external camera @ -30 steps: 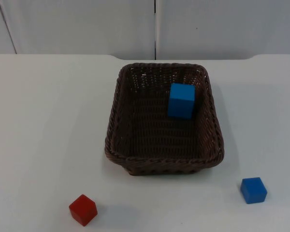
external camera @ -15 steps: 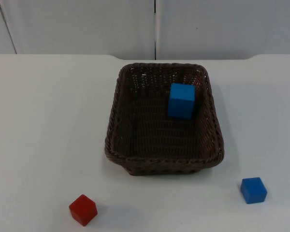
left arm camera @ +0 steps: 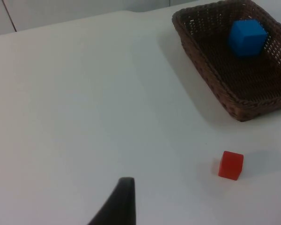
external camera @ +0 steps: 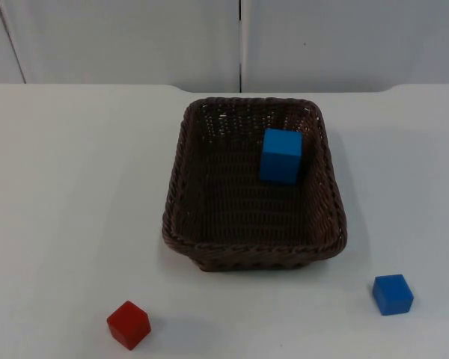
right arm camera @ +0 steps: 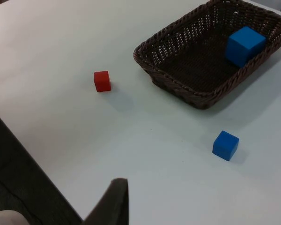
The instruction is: Pick up the basket with the left hand and place the largest block into the basket with the right hand.
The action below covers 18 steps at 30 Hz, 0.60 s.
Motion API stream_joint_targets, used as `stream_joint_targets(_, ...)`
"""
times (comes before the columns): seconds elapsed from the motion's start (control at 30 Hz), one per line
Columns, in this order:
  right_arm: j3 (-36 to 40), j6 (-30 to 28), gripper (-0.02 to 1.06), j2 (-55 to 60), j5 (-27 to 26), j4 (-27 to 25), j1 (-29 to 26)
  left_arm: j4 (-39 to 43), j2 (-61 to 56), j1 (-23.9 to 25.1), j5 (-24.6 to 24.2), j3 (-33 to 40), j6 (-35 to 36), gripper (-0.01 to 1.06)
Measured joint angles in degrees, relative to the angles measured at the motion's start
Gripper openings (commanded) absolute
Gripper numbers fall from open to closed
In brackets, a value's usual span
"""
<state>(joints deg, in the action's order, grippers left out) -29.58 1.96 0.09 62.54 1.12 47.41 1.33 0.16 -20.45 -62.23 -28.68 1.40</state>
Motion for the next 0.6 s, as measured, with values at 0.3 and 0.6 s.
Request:
stream_joint_targets(0.3, 0.0, 0.0, 1.05, 0.0, 0.0, 0.0, 0.0, 0.0, 0.0, 0.0, 0.0, 0.0, 0.0, 1.05)
stream_joint_targets(0.6, 0.0, 0.0, 1.05, 0.0, 0.0, 0.0, 0.0, 0.0, 0.0, 0.6, 0.0, 0.0, 0.0, 1.05)
